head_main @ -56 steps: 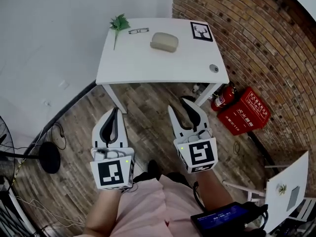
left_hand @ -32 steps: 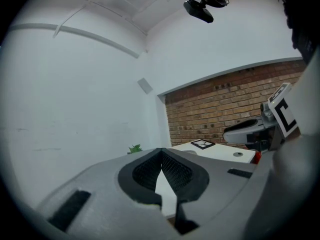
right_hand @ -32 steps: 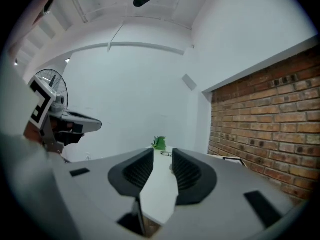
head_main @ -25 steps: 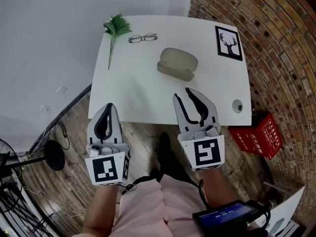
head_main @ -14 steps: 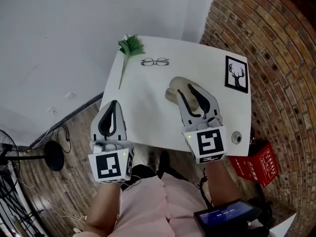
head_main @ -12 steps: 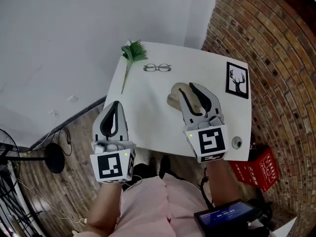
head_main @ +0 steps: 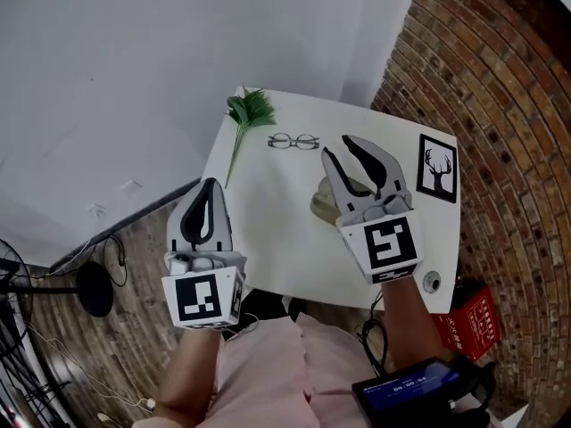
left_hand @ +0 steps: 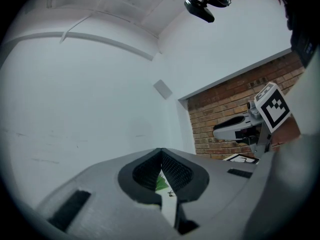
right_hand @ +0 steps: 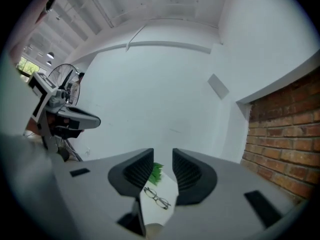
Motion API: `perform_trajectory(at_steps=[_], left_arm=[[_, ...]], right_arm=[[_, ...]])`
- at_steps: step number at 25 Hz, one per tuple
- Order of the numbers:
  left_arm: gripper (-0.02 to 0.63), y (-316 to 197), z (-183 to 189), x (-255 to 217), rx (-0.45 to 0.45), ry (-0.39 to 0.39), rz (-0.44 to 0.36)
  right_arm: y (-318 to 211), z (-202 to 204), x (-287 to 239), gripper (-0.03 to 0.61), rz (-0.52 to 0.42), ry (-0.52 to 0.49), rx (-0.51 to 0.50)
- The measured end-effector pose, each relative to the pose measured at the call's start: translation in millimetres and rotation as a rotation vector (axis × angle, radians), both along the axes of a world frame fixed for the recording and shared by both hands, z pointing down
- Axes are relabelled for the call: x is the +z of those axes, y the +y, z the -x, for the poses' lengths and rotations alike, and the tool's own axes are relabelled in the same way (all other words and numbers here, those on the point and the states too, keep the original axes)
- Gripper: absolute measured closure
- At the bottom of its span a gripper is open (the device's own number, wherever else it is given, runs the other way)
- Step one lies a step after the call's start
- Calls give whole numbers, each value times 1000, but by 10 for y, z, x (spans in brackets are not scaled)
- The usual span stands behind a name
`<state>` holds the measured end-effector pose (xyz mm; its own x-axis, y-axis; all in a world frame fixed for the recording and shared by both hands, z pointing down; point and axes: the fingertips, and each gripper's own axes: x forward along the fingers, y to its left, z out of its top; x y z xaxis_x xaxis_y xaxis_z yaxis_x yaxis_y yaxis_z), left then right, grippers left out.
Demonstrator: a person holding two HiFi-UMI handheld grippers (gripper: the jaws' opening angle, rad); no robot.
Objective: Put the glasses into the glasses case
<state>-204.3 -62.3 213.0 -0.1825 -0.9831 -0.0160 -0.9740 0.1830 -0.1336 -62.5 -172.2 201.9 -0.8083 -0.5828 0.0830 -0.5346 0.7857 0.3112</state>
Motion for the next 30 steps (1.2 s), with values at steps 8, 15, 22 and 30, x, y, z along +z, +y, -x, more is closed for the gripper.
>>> perform_trajectory(at_steps=[8,15,22,30], left_arm=[[604,-630,504,614,27,85,87],[604,-1091,782,1161,53,154,171],[604,-1410,909,1594,79,186,229],[604,-1516,904,1962,102,266,297]], right_arm=[[-576,573,701,454,70,175,-65],[-944,906,1477,454,189,379,-131],[-1236,1086,2143,454,220,574,-179],[-1299,1130,2721,465,254,750,-219]])
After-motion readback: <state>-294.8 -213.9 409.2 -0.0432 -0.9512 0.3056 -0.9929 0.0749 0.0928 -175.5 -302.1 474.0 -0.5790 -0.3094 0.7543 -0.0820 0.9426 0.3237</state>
